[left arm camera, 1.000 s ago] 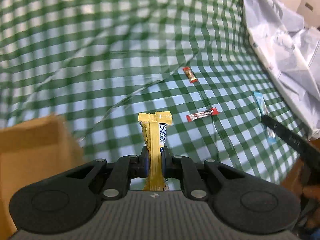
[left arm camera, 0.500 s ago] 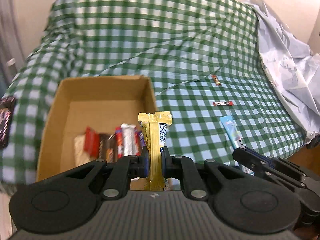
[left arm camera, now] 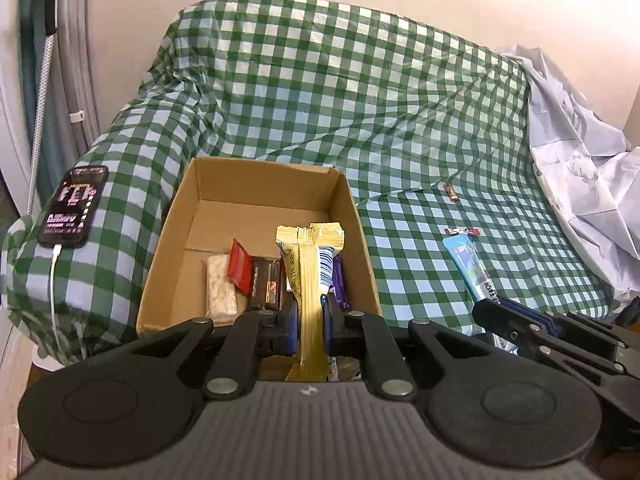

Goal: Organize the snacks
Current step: 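Carry the yellow bar and blue stick pack over the box with both tools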

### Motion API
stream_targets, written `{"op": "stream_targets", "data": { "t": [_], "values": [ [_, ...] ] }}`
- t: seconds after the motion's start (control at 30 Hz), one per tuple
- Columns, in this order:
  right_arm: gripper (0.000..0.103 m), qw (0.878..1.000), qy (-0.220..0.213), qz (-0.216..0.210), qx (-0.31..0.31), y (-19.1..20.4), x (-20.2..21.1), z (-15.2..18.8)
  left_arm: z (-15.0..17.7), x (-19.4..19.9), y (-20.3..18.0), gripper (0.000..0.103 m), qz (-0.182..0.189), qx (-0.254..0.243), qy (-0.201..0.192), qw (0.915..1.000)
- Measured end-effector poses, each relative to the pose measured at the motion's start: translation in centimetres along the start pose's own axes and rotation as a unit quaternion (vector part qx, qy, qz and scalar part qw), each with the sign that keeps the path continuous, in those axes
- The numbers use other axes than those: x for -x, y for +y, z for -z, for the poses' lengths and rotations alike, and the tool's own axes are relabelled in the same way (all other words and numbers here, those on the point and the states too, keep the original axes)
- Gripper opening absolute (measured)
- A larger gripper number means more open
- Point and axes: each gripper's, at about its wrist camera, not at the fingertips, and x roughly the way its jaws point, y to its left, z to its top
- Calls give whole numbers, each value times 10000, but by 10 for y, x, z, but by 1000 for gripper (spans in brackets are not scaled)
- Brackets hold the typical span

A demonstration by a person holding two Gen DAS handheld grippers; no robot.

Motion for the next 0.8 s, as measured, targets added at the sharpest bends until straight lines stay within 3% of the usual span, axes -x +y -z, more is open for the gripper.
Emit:
{"op": "stream_targets", "data": {
  "t": [0.47,0.8],
  "values": [
    [14,9999,94,59,93,9,2,5,5,8,6,13,51,169,-15,9998],
    [14,9993,290,77,220,13,-13,3,0,-7,16,13,-81,335,206,9992]
  ]
}}
